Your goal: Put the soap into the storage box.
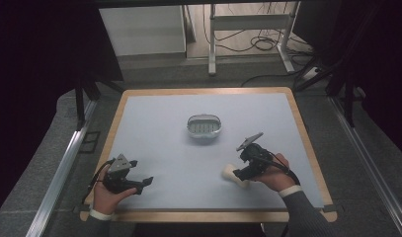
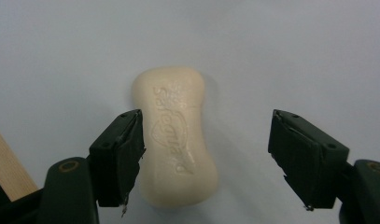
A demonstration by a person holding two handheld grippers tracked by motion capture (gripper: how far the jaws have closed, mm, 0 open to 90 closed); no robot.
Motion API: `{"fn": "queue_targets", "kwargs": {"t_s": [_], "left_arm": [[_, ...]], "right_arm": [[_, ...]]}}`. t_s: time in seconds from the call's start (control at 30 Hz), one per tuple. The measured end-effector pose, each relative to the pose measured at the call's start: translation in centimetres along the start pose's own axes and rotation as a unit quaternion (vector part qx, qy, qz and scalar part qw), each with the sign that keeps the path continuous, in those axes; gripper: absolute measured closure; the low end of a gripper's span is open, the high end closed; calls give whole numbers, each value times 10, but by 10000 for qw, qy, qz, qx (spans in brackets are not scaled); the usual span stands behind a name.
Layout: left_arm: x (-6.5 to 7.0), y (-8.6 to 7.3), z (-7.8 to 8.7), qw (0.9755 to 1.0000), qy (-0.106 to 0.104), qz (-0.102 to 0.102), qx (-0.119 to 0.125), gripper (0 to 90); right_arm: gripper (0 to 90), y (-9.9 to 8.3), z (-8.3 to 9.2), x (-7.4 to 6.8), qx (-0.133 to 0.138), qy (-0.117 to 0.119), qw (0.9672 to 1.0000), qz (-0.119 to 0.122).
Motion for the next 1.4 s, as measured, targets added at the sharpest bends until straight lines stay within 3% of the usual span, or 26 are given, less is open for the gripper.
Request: {"fn": "queue_targets", "kwargs": {"t_s": [0.3,0.83,1.07,1.4], "left_arm": [[0,0,0,10000,6,-6,-12,116],[0,-1,-1,10000,13,-17,-16,117],[1,-1,-2,10000,7,-34,-39,116],[1,-1,-2,10000,13,-42,-53,117]], "right_arm": [[295,-2,-20,-8,-498,88,9986,165],[352,-4,-35,-16,-995,313,9939,362],[476,-7,-40,-18,-1212,404,9909,430],[494,-4,-37,-17,-1234,282,9907,498]]}}
Point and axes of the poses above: each handheld gripper's, and its own axes: z roughly backward along the jaws, y roughly out of its top, x roughly to its right, the point moved 10 cm from there along -z, roughly forward along the jaws, and after that the axes turned 2 degrees about z, right-handed, at the moved point
